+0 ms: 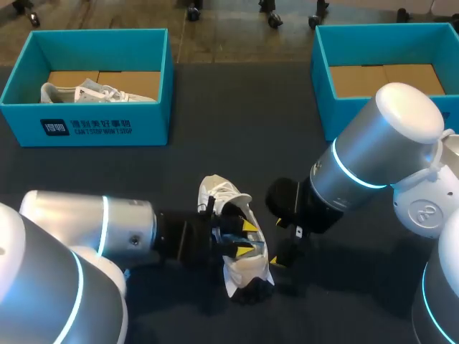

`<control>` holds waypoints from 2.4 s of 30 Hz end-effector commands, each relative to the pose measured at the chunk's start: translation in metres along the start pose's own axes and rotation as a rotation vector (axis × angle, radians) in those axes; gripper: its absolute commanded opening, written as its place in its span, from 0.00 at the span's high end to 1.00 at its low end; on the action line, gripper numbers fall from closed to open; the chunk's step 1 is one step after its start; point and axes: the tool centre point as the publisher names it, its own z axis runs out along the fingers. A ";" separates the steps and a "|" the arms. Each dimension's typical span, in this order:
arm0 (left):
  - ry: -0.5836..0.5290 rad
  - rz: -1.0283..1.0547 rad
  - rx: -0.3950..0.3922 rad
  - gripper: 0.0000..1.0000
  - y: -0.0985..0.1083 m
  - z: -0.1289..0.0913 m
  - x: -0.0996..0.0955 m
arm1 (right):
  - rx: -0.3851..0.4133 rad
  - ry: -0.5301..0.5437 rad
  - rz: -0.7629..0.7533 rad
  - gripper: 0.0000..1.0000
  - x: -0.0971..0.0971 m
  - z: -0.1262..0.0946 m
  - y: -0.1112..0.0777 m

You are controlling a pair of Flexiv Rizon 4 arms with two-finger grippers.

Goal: Take the shoe out of the shoebox, open the shoe tongue, remove and reinsert the insole, then place the shoe into the shoebox

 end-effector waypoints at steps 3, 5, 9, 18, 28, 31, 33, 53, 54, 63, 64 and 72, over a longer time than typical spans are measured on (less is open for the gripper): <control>0.026 -0.002 -0.009 0.55 -0.008 -0.017 0.001 | 0.002 -0.004 0.001 0.00 0.001 0.001 0.000; 0.038 -0.017 -0.013 0.57 -0.009 -0.020 0.002 | 0.002 -0.004 0.001 0.00 0.001 0.001 0.000; 0.063 -0.038 -0.024 0.75 -0.007 -0.023 0.006 | 0.002 -0.004 0.001 0.00 0.001 0.001 0.000; 0.128 -0.044 -0.043 1.00 0.002 -0.003 0.016 | 0.002 -0.004 0.001 0.00 0.001 0.001 0.000; 0.174 -0.064 -0.029 1.00 0.008 0.011 0.021 | 0.002 -0.004 0.001 0.00 0.001 0.001 0.000; 0.188 -0.038 -0.033 0.64 0.004 0.002 0.019 | 0.002 -0.004 0.001 0.00 0.001 0.001 0.000; 0.181 -0.030 -0.036 0.09 0.003 -0.007 0.017 | 0.002 -0.004 0.001 0.00 0.001 0.001 0.000; 0.217 0.039 -0.031 0.05 -0.010 -0.049 0.000 | 0.000 -0.054 -0.025 0.00 -0.005 -0.028 -0.021; 0.224 0.050 -0.038 0.05 -0.011 -0.051 -0.001 | 0.008 -0.053 -0.038 0.00 -0.006 -0.033 -0.025; 0.362 0.060 0.009 0.28 -0.022 -0.066 -0.018 | 0.027 -0.005 -0.138 0.00 -0.015 -0.069 -0.068; 0.383 0.060 0.013 0.26 -0.023 -0.068 -0.019 | 0.016 0.006 -0.154 0.00 -0.015 -0.072 -0.073; 0.610 0.085 0.006 0.35 -0.030 -0.078 -0.027 | 0.022 0.077 -0.144 0.00 -0.020 -0.080 -0.084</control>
